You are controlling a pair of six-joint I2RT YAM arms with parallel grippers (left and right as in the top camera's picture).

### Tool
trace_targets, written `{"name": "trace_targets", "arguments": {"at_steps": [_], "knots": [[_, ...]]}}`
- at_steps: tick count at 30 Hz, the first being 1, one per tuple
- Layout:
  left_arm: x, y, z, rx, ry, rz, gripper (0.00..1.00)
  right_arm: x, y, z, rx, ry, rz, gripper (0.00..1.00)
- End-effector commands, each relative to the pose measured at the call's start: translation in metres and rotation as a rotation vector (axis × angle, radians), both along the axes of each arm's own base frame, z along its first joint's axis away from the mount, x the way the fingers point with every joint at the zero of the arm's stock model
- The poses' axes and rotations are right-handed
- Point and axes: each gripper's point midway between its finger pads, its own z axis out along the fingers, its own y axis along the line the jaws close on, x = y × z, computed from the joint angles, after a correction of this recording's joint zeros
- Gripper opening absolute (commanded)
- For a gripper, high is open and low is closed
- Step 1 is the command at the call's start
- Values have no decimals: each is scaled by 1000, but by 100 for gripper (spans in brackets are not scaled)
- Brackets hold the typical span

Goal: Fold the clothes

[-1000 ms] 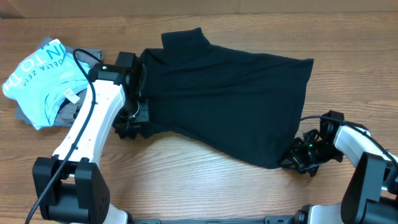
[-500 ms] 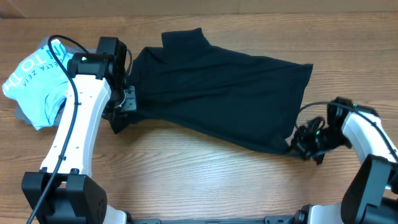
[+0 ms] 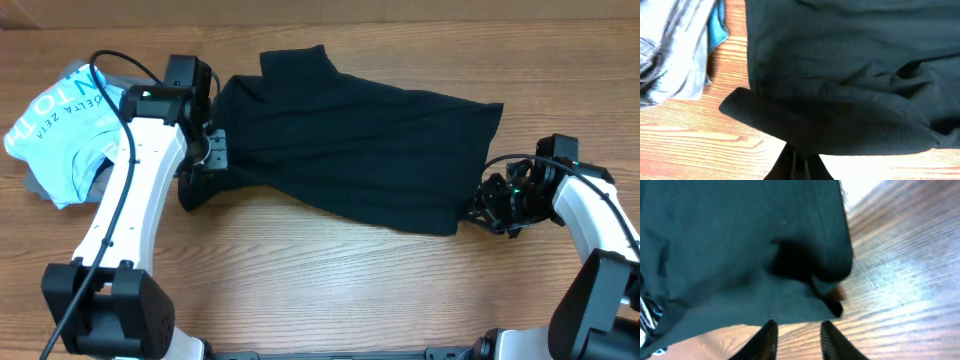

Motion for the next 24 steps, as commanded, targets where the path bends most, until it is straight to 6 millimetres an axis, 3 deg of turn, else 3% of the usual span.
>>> {"name": "trace_targets", "arguments": {"at_steps": [1, 5, 14, 19, 24], "knots": [[-2, -5, -9, -7, 28, -35, 4, -2, -8, 0, -47, 19, -10, 35], [-2, -8, -9, -6, 28, -46, 4, -4, -7, -1, -59, 21, 13, 36], [-3, -8, -9, -6, 32, -45, 4, 15, 8, -8, -82, -49, 73, 42], [-4, -8, -9, -5, 37, -45, 4, 16, 4, -22, -144, -14, 77, 42], [-4, -8, -9, -5, 37, -53, 4, 14, 3, -23, -142, -4, 76, 41]]}}
